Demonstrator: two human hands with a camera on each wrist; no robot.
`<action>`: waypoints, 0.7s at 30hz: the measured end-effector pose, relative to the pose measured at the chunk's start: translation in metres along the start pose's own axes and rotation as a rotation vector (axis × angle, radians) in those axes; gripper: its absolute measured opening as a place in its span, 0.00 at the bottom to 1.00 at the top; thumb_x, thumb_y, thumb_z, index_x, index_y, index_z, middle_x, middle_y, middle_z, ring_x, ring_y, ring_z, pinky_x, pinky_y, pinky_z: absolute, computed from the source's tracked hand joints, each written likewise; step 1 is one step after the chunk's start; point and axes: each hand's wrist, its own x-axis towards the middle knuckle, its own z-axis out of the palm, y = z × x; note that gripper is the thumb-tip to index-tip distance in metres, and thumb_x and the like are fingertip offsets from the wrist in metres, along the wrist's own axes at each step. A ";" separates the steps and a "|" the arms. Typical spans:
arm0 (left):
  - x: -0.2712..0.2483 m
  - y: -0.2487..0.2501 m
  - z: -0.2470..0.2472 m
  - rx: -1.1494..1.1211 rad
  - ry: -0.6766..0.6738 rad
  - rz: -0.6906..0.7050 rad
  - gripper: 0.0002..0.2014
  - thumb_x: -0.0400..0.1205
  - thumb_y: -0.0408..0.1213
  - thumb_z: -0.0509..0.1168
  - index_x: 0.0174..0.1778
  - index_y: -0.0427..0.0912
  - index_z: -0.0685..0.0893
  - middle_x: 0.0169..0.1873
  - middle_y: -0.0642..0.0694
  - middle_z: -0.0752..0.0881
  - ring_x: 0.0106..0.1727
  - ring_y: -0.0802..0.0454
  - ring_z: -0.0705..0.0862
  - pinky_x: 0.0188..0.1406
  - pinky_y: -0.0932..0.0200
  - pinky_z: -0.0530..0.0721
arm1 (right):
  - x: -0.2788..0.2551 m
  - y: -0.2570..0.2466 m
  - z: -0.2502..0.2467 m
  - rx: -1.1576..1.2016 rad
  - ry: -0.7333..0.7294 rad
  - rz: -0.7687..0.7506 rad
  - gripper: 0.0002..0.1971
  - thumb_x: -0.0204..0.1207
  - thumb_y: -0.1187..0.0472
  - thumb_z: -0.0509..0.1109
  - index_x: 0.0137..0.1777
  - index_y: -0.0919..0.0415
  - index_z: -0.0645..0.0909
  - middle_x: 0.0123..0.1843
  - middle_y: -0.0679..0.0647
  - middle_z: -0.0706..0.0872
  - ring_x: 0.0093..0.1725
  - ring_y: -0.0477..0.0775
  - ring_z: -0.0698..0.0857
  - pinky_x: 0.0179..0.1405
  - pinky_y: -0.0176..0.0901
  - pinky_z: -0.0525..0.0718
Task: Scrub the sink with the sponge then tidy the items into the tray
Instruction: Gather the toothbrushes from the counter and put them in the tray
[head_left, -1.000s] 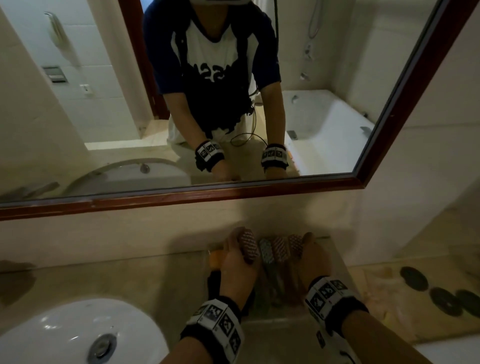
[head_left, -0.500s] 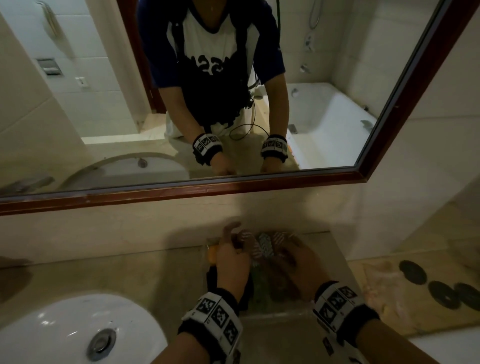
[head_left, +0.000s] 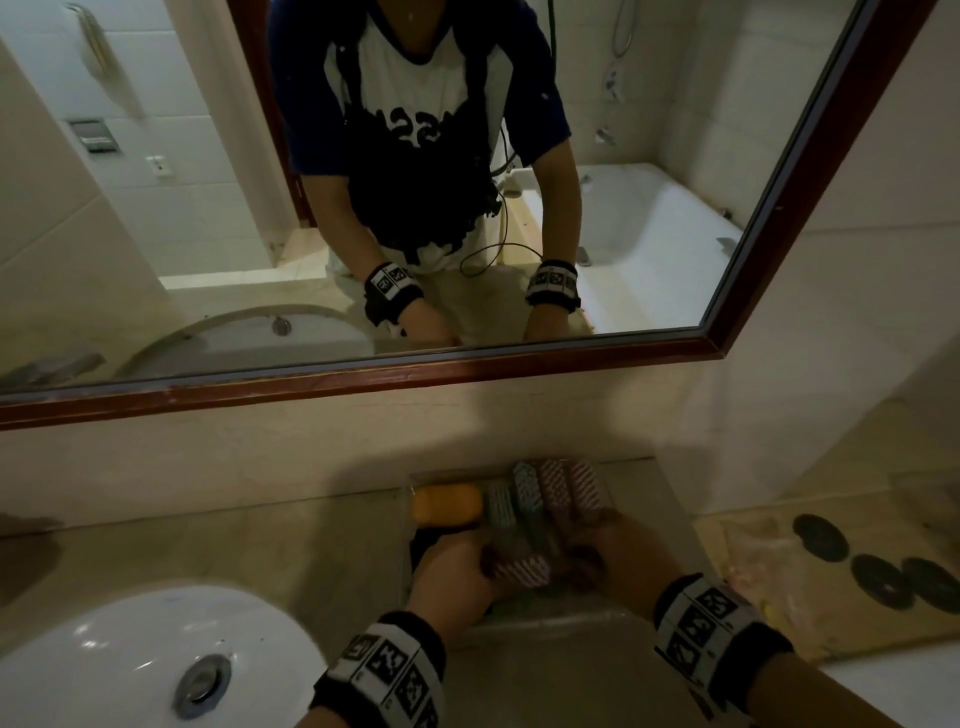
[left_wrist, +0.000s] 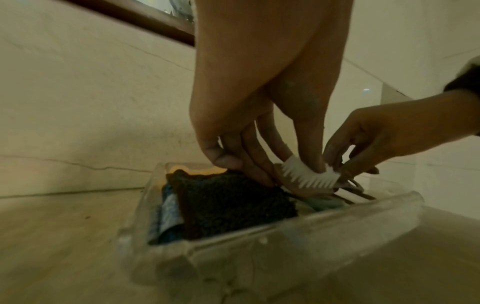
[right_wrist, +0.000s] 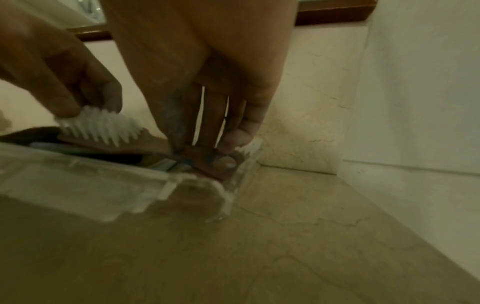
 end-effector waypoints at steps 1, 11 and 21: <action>0.000 0.001 0.001 0.075 -0.003 0.017 0.16 0.78 0.47 0.69 0.58 0.43 0.83 0.58 0.45 0.86 0.58 0.47 0.83 0.53 0.60 0.80 | 0.000 0.001 0.002 0.007 -0.012 0.008 0.17 0.81 0.51 0.61 0.67 0.52 0.79 0.69 0.56 0.80 0.66 0.58 0.79 0.63 0.43 0.77; 0.013 0.002 0.003 0.130 -0.131 -0.058 0.21 0.79 0.48 0.67 0.65 0.44 0.78 0.62 0.43 0.83 0.62 0.42 0.82 0.61 0.51 0.83 | 0.013 -0.007 0.011 0.144 -0.018 0.043 0.18 0.80 0.52 0.63 0.66 0.58 0.81 0.68 0.58 0.82 0.65 0.59 0.81 0.61 0.42 0.77; 0.008 -0.015 0.010 0.029 -0.015 -0.081 0.15 0.77 0.39 0.70 0.60 0.42 0.85 0.59 0.42 0.85 0.61 0.44 0.81 0.61 0.55 0.82 | 0.068 -0.055 0.016 0.220 -0.148 0.223 0.21 0.82 0.53 0.59 0.68 0.66 0.76 0.70 0.64 0.80 0.67 0.63 0.80 0.66 0.51 0.79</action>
